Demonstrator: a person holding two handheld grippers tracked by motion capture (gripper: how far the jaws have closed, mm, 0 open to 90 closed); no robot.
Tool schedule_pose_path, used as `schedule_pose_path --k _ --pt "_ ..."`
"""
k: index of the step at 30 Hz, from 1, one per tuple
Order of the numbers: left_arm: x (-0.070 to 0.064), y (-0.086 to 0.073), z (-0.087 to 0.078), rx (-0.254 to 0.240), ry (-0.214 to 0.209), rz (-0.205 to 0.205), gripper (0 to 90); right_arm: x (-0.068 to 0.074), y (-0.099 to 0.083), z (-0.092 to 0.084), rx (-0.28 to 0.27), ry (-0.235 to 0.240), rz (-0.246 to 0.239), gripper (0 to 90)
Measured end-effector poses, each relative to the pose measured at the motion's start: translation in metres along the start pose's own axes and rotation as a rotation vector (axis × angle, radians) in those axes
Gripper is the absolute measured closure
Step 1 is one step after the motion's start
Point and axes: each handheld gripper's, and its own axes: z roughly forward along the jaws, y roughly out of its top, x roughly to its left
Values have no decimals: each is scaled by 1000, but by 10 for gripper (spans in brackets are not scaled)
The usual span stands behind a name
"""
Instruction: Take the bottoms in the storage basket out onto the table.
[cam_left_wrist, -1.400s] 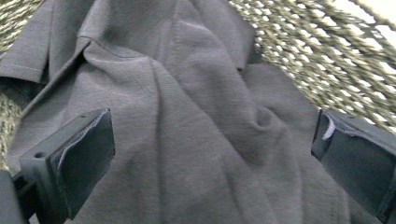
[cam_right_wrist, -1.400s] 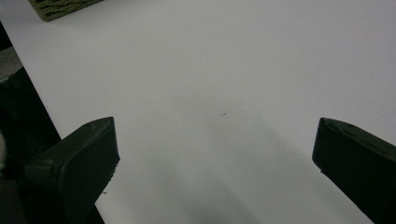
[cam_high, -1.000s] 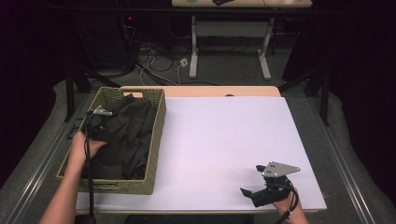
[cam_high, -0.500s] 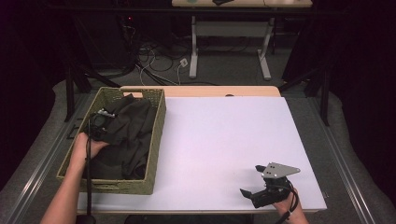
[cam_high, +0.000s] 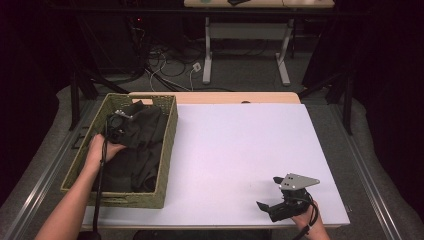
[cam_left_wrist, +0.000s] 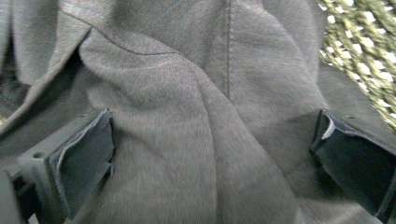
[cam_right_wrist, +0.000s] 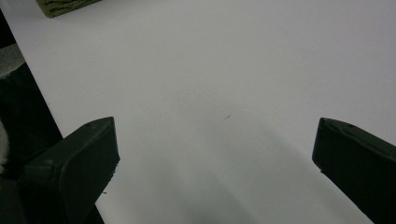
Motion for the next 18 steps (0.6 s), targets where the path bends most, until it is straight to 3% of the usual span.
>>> schedule_pose_path --k 4,8,12,18 --pt "-1 3 15 75 15 5 0 -1 -1 0 1 -1 13 2" --pt "3 0 25 108 29 -37 0 -1 -1 0 3 2 1 2" --pt "2 1 36 159 82 -32 0 1 0 -1 12 14 -13 3" --pt "1 1 43 203 105 -9 24 2 -1 -1 2 17 -13 5"
